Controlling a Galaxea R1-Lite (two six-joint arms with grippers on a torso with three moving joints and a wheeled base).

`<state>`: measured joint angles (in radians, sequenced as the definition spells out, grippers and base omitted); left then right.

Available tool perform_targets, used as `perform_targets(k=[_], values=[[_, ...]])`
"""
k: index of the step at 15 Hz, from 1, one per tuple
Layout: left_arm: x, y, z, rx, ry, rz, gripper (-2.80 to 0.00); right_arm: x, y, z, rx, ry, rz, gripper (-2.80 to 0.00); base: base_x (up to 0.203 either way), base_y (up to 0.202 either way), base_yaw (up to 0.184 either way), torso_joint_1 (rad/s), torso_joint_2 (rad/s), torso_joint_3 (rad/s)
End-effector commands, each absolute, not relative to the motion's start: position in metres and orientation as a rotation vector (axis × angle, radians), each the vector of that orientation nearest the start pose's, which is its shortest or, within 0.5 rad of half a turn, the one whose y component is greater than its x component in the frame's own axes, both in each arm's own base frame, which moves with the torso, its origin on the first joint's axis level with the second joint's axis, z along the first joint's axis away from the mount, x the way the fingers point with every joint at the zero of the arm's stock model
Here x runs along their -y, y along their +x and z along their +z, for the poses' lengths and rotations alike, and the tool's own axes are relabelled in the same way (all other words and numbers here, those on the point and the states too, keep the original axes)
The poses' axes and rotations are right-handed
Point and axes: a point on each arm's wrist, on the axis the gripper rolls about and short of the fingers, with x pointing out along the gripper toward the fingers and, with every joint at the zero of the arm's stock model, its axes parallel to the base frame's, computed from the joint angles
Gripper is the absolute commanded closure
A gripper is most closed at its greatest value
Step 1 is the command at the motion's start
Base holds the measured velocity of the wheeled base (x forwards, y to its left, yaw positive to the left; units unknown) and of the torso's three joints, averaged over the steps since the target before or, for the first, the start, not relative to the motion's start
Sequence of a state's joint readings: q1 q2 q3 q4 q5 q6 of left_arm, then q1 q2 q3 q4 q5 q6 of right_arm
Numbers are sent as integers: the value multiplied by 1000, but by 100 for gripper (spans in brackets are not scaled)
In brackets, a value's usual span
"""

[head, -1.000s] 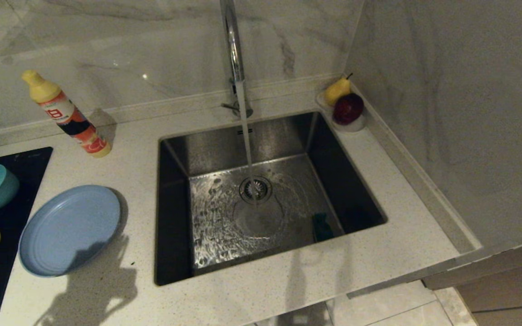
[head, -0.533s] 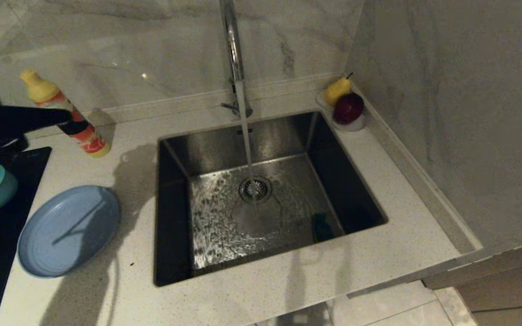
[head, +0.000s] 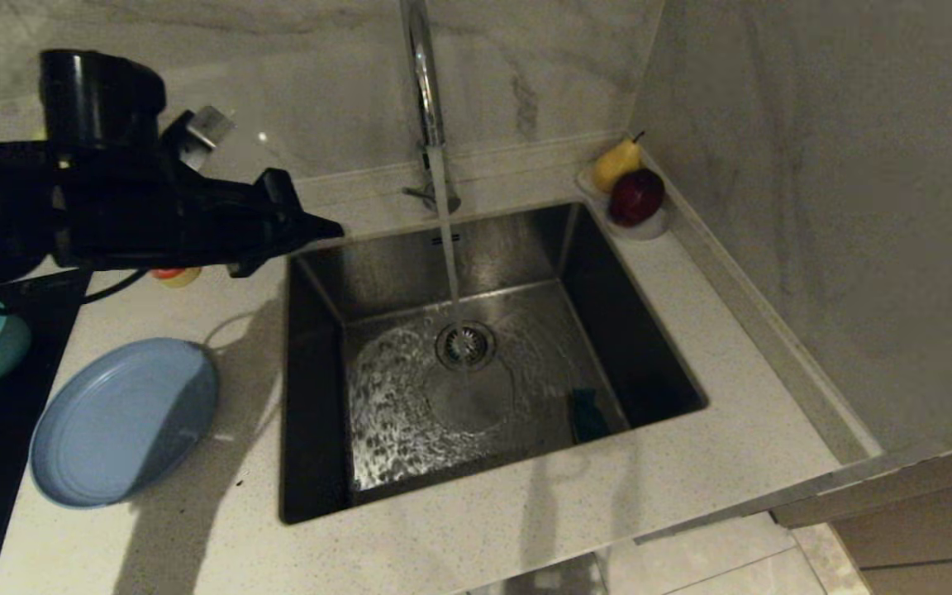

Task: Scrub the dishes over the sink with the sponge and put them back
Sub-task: Turn off the faucet

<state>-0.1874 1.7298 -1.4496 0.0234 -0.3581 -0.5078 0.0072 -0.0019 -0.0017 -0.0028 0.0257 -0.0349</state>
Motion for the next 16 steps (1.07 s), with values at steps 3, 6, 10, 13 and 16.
perform_targets(k=[3,6,10,13,16], values=[[93,355,275,-489,-571,-476,0,0,-23,76,8,-35,34,0,0,0,0,0,0,0],[97,368,277,-467,-613,-445,0,0,-23,76,8,-35,34,0,0,0,0,0,0,0],[103,378,271,-479,-662,-408,0,0,-23,76,8,-35,34,0,0,0,0,0,0,0],[106,378,274,-476,-676,-414,0,0,-23,76,8,-35,34,0,0,0,0,0,0,0],[107,383,270,-483,-680,-410,0,0,-23,76,8,-35,34,0,0,0,0,0,0,0]])
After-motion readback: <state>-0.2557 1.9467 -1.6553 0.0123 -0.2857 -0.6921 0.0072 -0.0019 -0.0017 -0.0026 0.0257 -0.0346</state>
